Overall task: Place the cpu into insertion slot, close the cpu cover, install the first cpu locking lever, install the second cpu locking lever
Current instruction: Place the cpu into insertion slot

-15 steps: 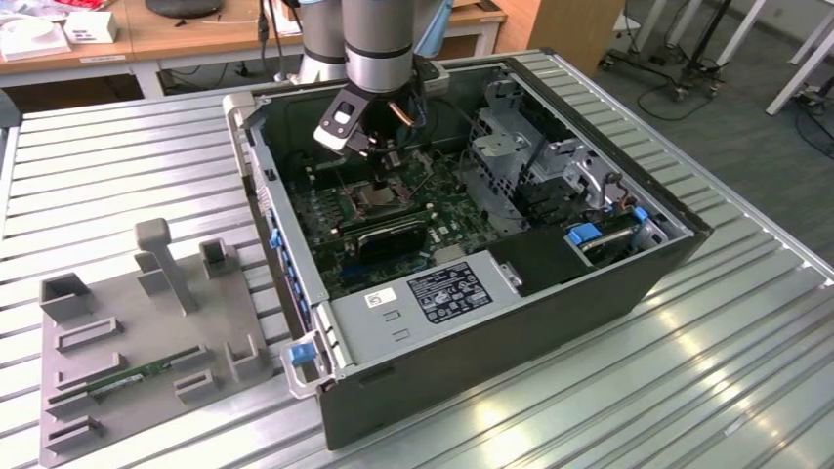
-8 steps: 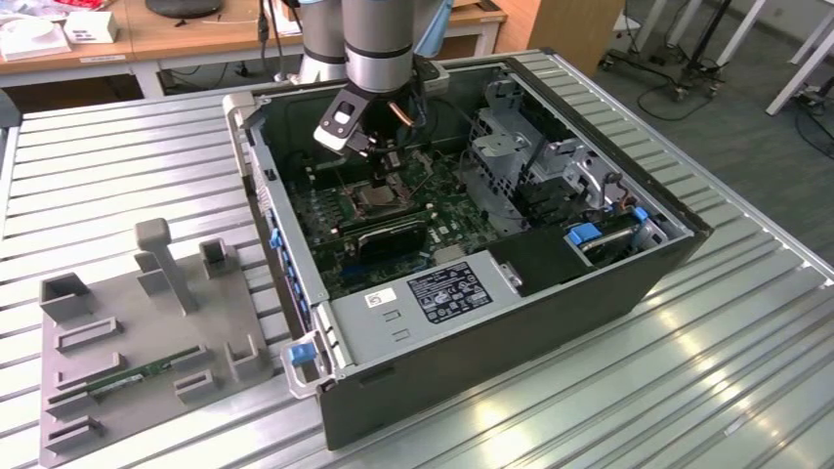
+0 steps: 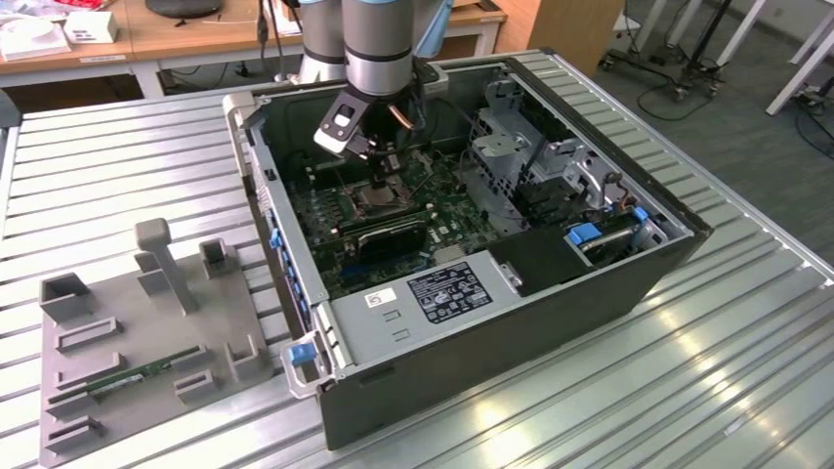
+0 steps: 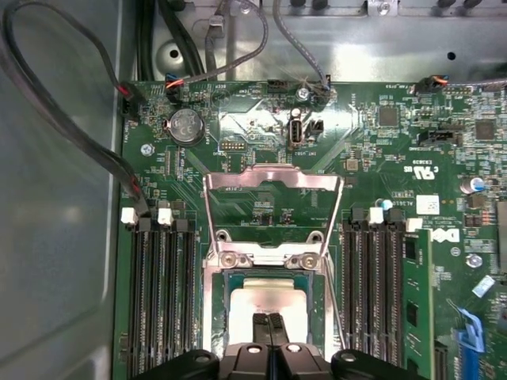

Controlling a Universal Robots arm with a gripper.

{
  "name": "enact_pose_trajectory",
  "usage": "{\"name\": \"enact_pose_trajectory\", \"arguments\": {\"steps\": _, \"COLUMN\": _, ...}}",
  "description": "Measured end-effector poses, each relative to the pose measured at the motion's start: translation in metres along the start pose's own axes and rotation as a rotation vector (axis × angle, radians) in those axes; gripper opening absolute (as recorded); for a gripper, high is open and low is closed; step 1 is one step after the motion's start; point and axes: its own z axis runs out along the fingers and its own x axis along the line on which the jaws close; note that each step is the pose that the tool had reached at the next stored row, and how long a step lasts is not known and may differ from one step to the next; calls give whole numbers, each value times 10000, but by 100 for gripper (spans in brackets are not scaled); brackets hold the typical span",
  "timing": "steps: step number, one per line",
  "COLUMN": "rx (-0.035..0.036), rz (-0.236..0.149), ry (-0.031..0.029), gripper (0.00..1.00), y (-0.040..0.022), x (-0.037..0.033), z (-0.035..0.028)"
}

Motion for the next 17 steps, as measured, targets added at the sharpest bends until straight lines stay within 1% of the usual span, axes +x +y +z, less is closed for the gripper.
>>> {"name": "enact_pose_trajectory", "arguments": {"steps": 3, "rx": -1, "rz": 7, "ry": -1, "gripper": 11, "y": -3, "x": -1, "z": 53}}
{"name": "enact_pose_trajectory", "arguments": {"steps": 4, "rx": -1, "rz": 8, "ry": 0, "gripper": 11, "y": -4, "x": -2, "z": 61}}
{"name": "enact_pose_trajectory", "arguments": {"steps": 6, "rx": 1, "rz": 8, "ry": -4, "gripper": 11, "y": -4, "x": -2, "z": 62}}
{"name": "enact_pose_trajectory", "arguments": {"steps": 9, "rx": -2, "rz": 9, "ry": 5, "gripper": 11, "y": -5, "x": -2, "z": 83}}
{"name": "enact_pose_trajectory", "arguments": {"steps": 14, "rx": 3, "rz": 9, "ry": 4, "gripper": 11, "y": -6, "x": -2, "z": 85}}
{"name": "enact_pose_trajectory", "arguments": {"steps": 15, "rx": 67, "rz": 10, "ry": 9, "gripper": 11, "y": -4, "x": -2, "z": 88}}
{"name": "enact_pose_trajectory", "arguments": {"steps": 16, "rx": 200, "rz": 14, "ry": 9, "gripper": 11, "y": -3, "x": -2, "z": 90}}
{"name": "enact_pose_trajectory", "arguments": {"steps": 17, "rx": 253, "rz": 16, "ry": 6, "gripper": 11, "y": -3, "x": -2, "z": 89}}
